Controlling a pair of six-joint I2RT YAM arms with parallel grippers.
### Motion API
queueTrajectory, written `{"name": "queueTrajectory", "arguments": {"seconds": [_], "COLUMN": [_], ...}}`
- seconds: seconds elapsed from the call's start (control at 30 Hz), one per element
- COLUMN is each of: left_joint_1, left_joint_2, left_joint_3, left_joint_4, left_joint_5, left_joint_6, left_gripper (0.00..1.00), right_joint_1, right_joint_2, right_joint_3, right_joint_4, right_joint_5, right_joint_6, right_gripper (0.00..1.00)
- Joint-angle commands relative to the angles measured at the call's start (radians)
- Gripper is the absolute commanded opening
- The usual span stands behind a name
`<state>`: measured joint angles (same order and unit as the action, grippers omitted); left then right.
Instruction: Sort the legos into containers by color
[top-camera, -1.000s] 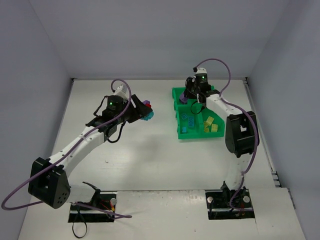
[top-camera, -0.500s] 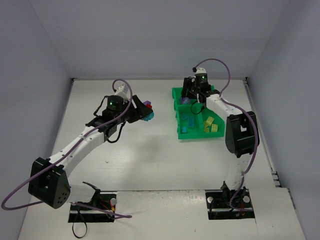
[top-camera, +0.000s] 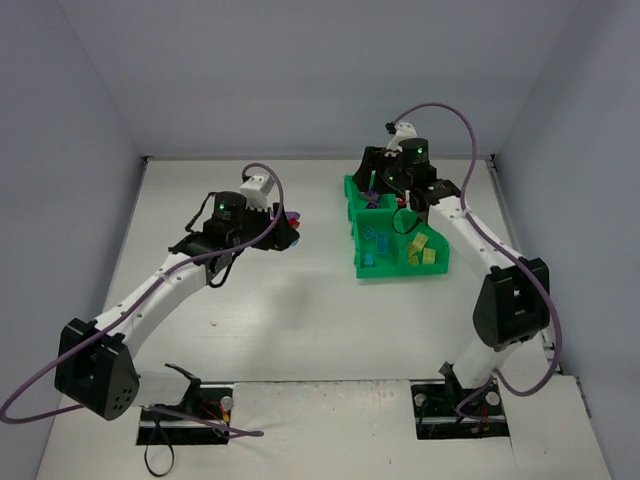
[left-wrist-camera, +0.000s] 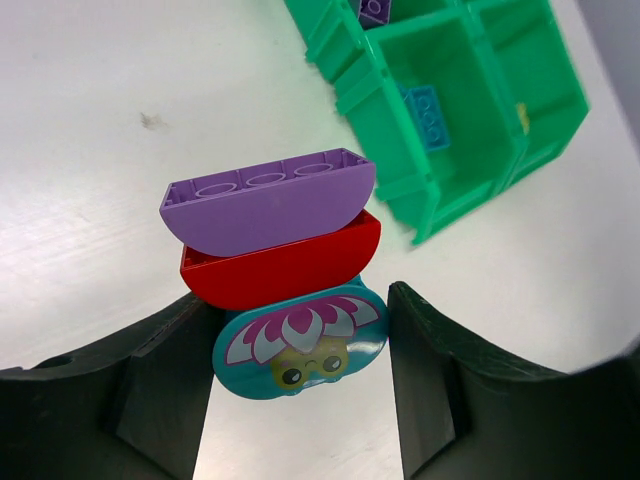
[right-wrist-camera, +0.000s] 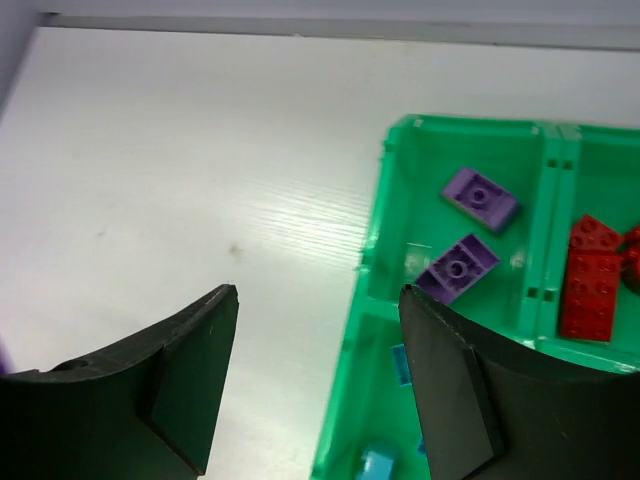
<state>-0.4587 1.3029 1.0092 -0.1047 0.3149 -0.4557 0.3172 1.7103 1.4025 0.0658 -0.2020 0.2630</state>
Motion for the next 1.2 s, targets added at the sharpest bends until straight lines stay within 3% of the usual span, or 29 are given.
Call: {"name": "queueTrajectory", "arguments": {"seconds": [0.0,0.27,0.37,0.77,1.17], "left_joint_1": [0.003,-0.003,-0.006,-0.035,-0.049], "left_joint_2": [-0.06,-0.117,-0.148,-0.175,-0.202], "left_joint_3": [0.078,0.034,-0.003,-0.06,-0.09], "left_joint_4": [0.013,0.013,0.048,0.132,0.177], "left_joint_5": [0.019,0.125,0.171,0.233,0.279], "left_joint_6": [0.278,0.697,0.767,0.864,0.901], "left_gripper": [0.0,0.0,0.0,0.05,0.06], "right_joint_1": [0.023,0.092,0.128,0.213,0.249], "right_joint_2": [-0.122,-0.253,-0.256,-0.207,-0.15], "right_joint_3": [-0.023,-0.085,-0.077,-0.039,-0.031], "right_joint_4": [-0.006,-0.034,-0.038,-0.034,-0.032], "right_joint_5": [-0.127,-0.365,-0.451,-0.606,-0.574], "right_joint_6": [0.007,0.059,0.074,0.091,0.073], "right_gripper": [0.62,0.67,0.7,0.75,0.74]}}
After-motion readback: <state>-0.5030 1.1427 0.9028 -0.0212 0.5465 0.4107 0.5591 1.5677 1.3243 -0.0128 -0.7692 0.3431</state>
